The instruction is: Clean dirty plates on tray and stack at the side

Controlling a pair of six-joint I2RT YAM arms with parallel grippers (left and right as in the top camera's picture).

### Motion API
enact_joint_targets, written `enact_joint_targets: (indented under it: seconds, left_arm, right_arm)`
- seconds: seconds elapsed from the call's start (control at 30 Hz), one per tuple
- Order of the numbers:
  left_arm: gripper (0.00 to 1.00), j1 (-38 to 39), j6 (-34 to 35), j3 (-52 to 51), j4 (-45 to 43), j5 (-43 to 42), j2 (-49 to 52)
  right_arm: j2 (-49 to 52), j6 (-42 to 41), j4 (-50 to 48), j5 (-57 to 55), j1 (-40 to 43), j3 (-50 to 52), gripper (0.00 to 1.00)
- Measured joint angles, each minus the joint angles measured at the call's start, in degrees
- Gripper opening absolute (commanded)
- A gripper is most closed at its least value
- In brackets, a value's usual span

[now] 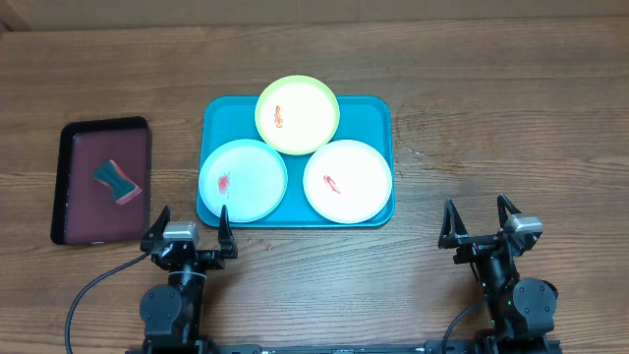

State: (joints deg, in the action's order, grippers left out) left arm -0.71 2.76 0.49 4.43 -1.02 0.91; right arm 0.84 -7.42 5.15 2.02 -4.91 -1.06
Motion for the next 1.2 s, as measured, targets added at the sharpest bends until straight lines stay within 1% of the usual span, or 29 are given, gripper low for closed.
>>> enact_joint_targets:
  seconds: [1.2]
  left_arm:
    - [1.0, 0.0, 0.0, 0.0, 0.0, 0.0, 0.0]
  right_arm:
    - [0.0, 0.02, 0.02, -0.96, 0.0, 0.0, 1.0]
